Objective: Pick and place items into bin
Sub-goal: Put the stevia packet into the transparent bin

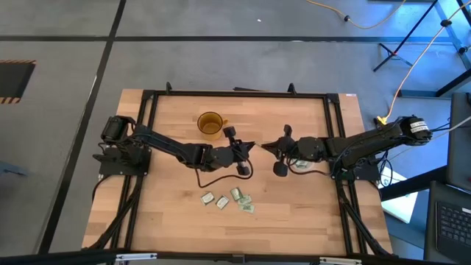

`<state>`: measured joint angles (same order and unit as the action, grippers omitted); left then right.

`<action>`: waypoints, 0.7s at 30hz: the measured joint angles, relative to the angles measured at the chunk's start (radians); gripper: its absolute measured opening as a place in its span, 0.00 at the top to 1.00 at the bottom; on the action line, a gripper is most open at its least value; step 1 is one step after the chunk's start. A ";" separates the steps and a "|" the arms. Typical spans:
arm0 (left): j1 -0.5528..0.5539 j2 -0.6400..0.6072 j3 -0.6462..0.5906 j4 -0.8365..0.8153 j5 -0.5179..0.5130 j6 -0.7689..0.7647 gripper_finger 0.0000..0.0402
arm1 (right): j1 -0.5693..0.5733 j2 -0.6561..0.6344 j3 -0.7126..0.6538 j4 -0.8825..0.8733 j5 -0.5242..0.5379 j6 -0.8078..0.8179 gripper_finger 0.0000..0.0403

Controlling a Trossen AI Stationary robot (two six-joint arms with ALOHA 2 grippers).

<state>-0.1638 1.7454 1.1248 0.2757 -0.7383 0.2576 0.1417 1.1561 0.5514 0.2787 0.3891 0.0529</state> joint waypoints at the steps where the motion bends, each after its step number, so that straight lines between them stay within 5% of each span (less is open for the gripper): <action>1: 0.000 0.000 0.000 -0.002 0.000 0.011 0.94 | 0.000 0.000 0.000 0.000 0.000 0.005 0.99; 10: -0.011 -0.009 0.000 -0.045 -0.028 -0.013 0.74 | 0.000 -0.087 0.015 -0.176 0.033 0.043 1.00; 15: -0.020 -0.018 -0.001 -0.171 -0.009 -0.130 0.70 | 0.006 -0.188 0.112 -0.584 0.037 0.144 1.00; 21: -0.009 -0.018 -0.001 -0.312 0.122 -0.273 0.72 | 0.046 -0.195 0.222 -1.165 0.038 0.468 1.00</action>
<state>-0.1728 1.7279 1.1240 -0.0367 -0.6162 -0.0153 0.1879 0.9615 0.7735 -0.8862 0.4267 0.5208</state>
